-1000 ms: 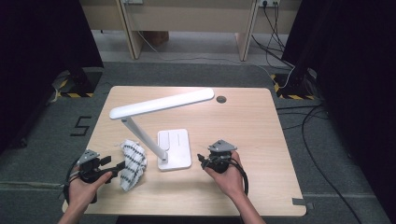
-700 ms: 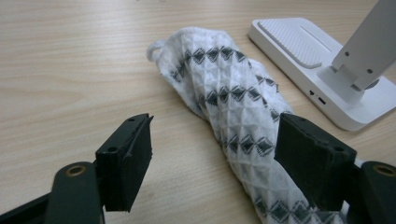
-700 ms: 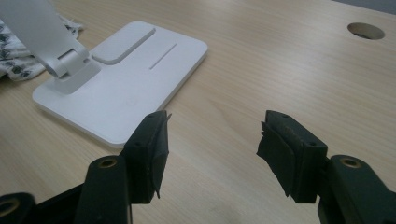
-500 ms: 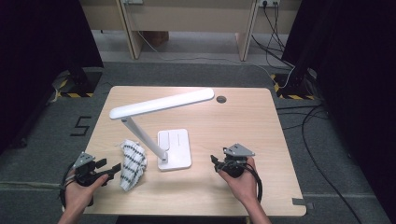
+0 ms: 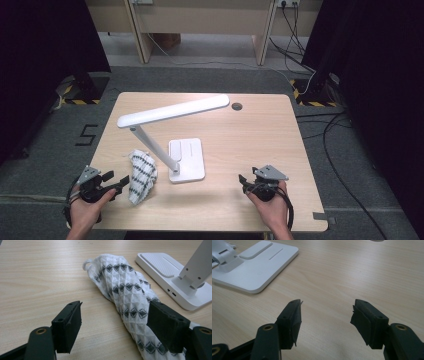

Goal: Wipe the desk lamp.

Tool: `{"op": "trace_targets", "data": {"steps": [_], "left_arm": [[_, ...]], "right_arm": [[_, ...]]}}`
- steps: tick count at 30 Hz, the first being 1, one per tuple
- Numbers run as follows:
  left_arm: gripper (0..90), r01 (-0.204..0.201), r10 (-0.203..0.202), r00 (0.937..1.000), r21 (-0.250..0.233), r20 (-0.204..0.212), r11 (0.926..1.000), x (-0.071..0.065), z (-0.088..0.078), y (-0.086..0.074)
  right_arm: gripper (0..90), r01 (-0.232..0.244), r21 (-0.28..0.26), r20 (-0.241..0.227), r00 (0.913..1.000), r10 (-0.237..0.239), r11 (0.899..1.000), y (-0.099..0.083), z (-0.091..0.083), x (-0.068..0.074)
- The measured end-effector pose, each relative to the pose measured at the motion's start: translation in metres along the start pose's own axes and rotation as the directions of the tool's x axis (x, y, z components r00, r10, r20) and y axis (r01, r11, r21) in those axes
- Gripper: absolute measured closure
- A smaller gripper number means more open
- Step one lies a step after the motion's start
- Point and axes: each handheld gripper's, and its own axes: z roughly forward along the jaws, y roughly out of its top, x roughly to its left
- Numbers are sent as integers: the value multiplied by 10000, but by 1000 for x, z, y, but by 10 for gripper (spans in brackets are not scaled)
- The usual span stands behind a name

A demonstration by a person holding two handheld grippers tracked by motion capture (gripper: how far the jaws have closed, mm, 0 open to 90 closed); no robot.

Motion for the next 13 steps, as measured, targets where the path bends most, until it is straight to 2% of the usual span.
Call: {"op": "trace_targets", "data": {"steps": [4, 8, 13], "left_arm": [[265, -32, 32, 10000, -220, 0, 9998, -3, 0, -5], [270, -26, 26, 10000, -423, -10, 9991, -4, -1, -8], [277, 35, -39, 10000, -606, -65, 9982, -2, 0, -10]], "right_arm": [[405, -213, -348, 106, 9997, 217, 9992, -10, 0, 0], [403, -67, -426, 115, 9999, 72, 9991, -13, 1, 1], [401, -124, -613, 168, 9998, 135, 9980, -18, 3, 1]]}}
